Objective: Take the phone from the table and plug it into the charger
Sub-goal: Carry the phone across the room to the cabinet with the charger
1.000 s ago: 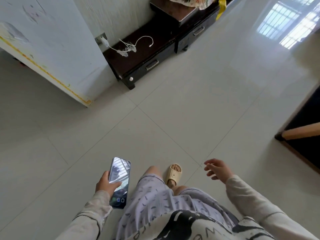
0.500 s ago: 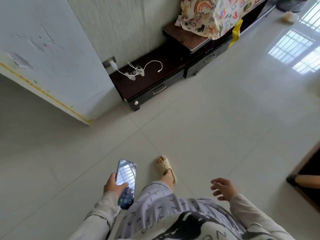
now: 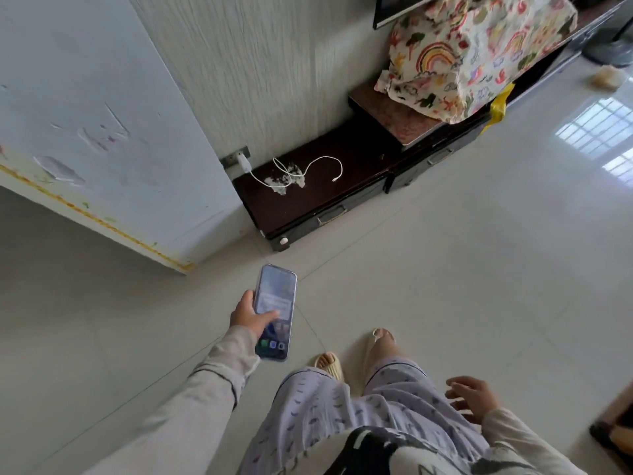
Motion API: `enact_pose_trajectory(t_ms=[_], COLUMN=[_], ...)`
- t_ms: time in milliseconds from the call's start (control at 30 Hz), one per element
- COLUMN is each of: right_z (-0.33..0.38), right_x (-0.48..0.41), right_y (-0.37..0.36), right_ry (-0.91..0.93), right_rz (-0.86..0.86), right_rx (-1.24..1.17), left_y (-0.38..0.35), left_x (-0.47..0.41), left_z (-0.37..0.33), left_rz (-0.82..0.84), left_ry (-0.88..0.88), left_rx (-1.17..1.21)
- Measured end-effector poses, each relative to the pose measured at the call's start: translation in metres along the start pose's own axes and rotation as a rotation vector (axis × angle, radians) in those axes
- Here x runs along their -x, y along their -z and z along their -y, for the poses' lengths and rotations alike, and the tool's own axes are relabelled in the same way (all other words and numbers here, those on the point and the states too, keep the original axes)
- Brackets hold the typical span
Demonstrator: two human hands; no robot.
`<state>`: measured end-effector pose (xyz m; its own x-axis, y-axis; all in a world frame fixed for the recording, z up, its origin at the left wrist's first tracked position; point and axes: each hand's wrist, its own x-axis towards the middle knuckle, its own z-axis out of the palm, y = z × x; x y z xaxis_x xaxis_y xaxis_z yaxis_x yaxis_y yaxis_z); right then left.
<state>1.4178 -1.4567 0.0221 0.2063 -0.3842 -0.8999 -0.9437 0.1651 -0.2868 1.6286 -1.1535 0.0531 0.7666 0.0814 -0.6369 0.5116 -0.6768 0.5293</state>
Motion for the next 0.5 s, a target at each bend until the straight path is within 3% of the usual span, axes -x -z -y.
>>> enact_pose_trajectory(t_ms=[500], right_z=[0.251], right_x=[-0.065], right_y=[-0.003], right_ry=[0.214], right_rz=[0.197], right_rx=[0.297], left_y=[-0.021], left_x=[-0.041], left_z=[-0.01], left_rz=[-0.161], left_ry=[0.381], left_rx=[0.111])
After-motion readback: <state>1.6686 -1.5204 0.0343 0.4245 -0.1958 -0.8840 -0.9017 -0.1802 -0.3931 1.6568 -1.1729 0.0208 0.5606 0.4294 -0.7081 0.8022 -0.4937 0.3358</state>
